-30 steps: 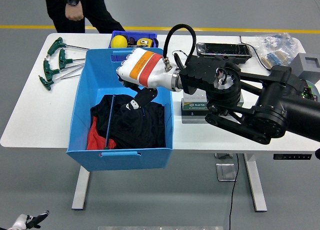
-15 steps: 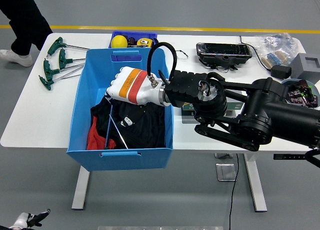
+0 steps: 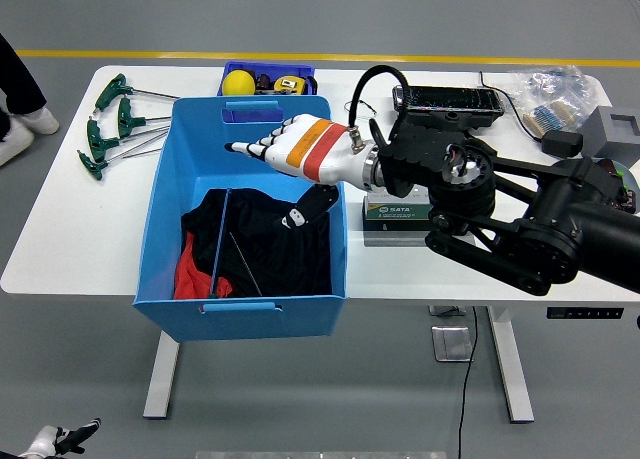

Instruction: Lift tool from toolbox,place it in box,lift tool from toolbox,place it in box

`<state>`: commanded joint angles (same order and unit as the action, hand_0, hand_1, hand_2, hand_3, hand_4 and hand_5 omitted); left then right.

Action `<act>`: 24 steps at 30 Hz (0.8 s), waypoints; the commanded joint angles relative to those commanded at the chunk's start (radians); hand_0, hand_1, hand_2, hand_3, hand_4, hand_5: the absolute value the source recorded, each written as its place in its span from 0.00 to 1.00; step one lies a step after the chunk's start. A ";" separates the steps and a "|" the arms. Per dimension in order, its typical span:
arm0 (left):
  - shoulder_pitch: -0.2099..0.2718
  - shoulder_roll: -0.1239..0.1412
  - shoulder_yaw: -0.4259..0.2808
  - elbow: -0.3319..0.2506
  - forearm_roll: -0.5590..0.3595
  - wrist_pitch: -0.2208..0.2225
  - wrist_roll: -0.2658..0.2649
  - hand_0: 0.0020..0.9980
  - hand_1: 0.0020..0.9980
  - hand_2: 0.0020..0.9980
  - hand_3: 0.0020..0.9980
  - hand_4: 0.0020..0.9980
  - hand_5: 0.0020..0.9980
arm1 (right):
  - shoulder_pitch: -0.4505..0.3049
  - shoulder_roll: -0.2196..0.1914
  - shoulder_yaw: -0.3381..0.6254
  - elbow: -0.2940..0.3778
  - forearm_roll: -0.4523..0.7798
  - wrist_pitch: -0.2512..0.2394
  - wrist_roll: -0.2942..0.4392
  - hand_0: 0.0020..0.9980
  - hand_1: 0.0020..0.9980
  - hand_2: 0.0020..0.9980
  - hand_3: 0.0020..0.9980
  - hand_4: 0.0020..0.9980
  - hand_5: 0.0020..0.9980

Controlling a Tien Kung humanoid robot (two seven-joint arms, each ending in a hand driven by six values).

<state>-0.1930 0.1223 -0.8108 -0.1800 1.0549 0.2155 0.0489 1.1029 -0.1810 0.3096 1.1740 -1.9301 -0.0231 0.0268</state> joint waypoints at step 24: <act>0.008 -0.009 -0.005 0.000 0.013 0.006 0.000 0.63 0.53 0.66 0.69 0.74 0.71 | -0.338 -0.343 0.479 -0.053 0.533 -0.033 0.095 0.76 0.76 0.82 0.85 0.95 0.62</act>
<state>-0.1854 0.1135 -0.8158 -0.1800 1.0682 0.2219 0.0489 0.7649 -0.5241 0.7882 1.1208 -1.3973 -0.0560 0.1217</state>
